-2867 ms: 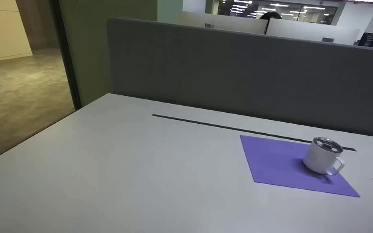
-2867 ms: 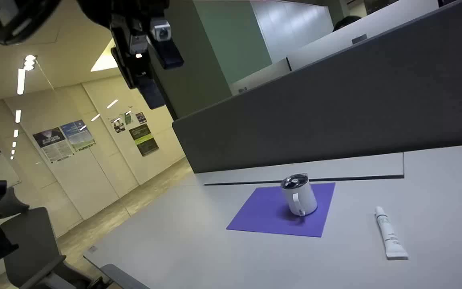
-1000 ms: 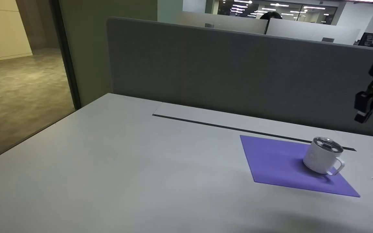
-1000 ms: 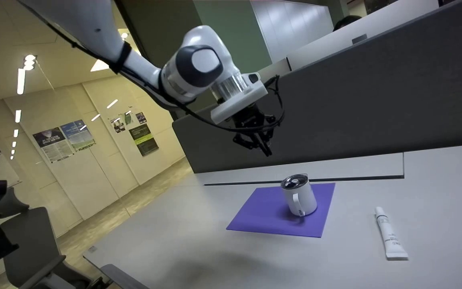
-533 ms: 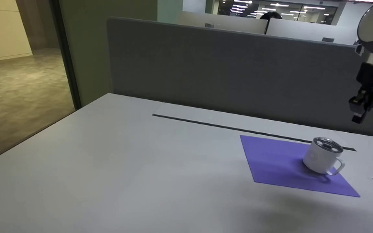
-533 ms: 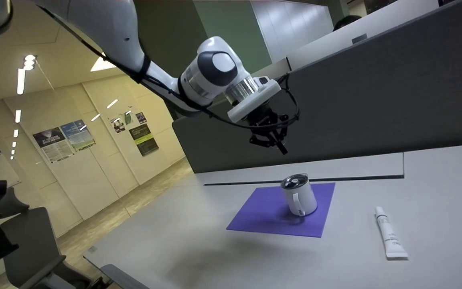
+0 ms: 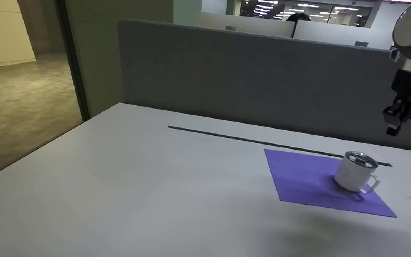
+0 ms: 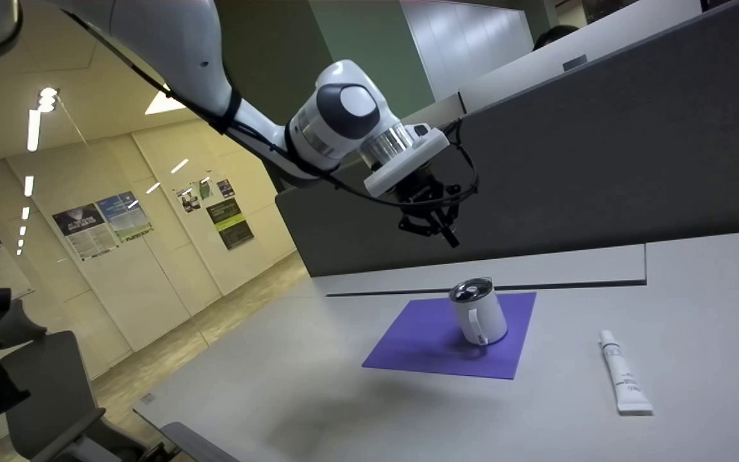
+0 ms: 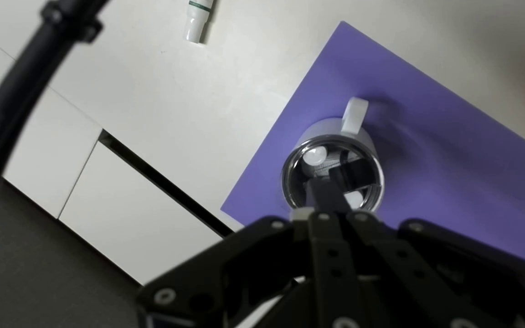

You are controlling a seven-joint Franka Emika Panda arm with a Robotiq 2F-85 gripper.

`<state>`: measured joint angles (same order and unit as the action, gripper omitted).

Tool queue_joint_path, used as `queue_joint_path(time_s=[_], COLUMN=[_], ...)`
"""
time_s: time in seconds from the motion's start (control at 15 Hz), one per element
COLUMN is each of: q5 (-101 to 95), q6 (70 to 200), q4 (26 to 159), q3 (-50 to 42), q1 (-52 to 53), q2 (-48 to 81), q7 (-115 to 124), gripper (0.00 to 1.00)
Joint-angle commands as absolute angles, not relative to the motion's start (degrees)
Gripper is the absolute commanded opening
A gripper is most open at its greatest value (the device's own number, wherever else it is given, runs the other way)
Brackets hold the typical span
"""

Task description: Open the slider on the top of the cup

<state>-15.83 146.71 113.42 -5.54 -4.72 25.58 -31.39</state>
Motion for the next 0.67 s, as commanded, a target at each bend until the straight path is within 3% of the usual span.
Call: queue_joint_path(time_s=[0.0, 0.6], q5=[-16.62, -16.76], q6=[148.99, 156.5], q4=[113.04, 112.83], q3=[-3.79, -1.92], q1=[-6.37, -7.5], q2=[26.85, 32.56], q7=[-31.21, -32.22], gripper=[0.0, 0.0])
